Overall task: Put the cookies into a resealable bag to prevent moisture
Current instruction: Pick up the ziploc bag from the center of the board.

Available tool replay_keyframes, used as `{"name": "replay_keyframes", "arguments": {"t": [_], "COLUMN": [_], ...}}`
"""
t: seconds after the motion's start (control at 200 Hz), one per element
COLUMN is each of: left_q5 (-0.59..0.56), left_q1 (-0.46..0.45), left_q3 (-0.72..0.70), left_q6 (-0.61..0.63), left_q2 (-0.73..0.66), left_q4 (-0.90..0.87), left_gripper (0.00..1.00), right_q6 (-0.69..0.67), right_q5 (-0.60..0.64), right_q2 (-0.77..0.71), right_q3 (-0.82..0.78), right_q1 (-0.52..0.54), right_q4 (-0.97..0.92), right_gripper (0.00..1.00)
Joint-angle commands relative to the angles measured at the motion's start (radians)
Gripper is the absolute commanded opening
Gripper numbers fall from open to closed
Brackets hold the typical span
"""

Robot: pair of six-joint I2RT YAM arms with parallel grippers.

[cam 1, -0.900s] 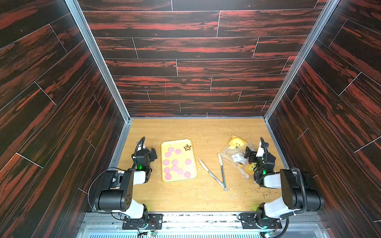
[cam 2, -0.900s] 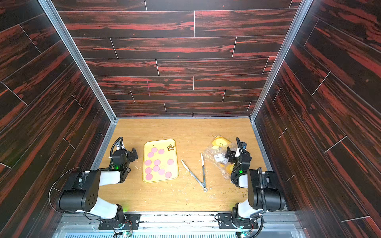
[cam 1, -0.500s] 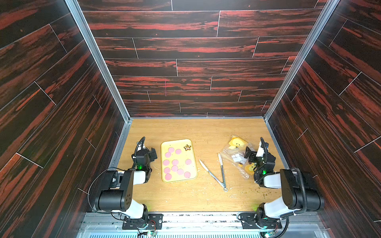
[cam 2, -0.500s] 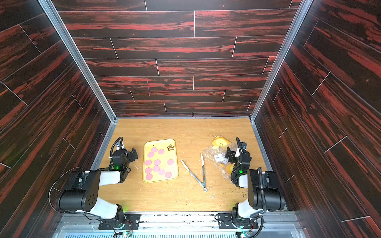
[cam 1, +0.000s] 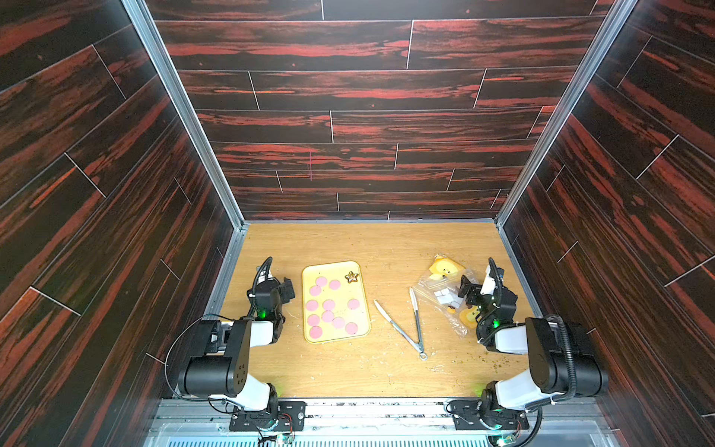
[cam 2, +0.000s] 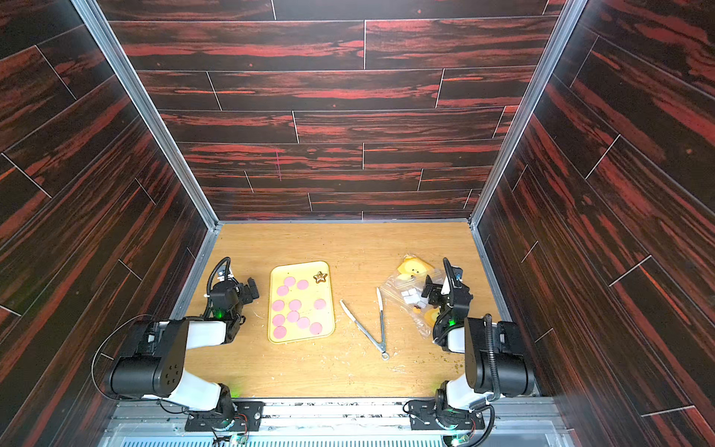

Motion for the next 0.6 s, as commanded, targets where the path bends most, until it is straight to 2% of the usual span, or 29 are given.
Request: {"name": "replay_keyframes", "arguments": {"t": [0.0,0.075,0.185,0.266,0.356,0.461,0.591], "left_q5": [-0.008,-0.010,-0.013,-0.010,-0.003,0.130,0.362], "left_q1": [0.006,0.006,0.006,0.007,0.006,0.006,0.006], "left_q3": [0.018,0.013,0.018,0.085,0.197,0.308,0.386], "left_q6": [0.014,0.016,0.024,0.015,-0.071,-0.178,-0.319], "left_q2": [0.000,-0.004,-0.069,-0.172,-0.239,-0.251,-0.218], "left_q4": [0.020,0.030,0.007,-0.217,-0.471,-0.664,-0.777], "left_gripper": [0.99,0.99,0.99,0.99,0.99,0.99,0.99], "right_q6": [-0.024,-0.015,0.079,0.155,0.286,0.494,0.674], "right_q5": [-0.010,0.028,0.038,0.086,0.150,0.180,0.242], "right_q2": [-0.059,-0.141,-0.219,-0.216,-0.166,-0.087,-0.001], "right_q3": [0.051,0.141,0.302,0.415,0.530,0.650,0.753], "right_q1": [-0.001,0.008,0.026,0.071,0.122,0.161,0.222], "right_q4": [-0.083,-0.322,-0.657,-0.885,-1.147,-1.411,-1.586], "right_gripper": [0.98,0.98,0.98,0.98,0.97,0.98,0.98]}}
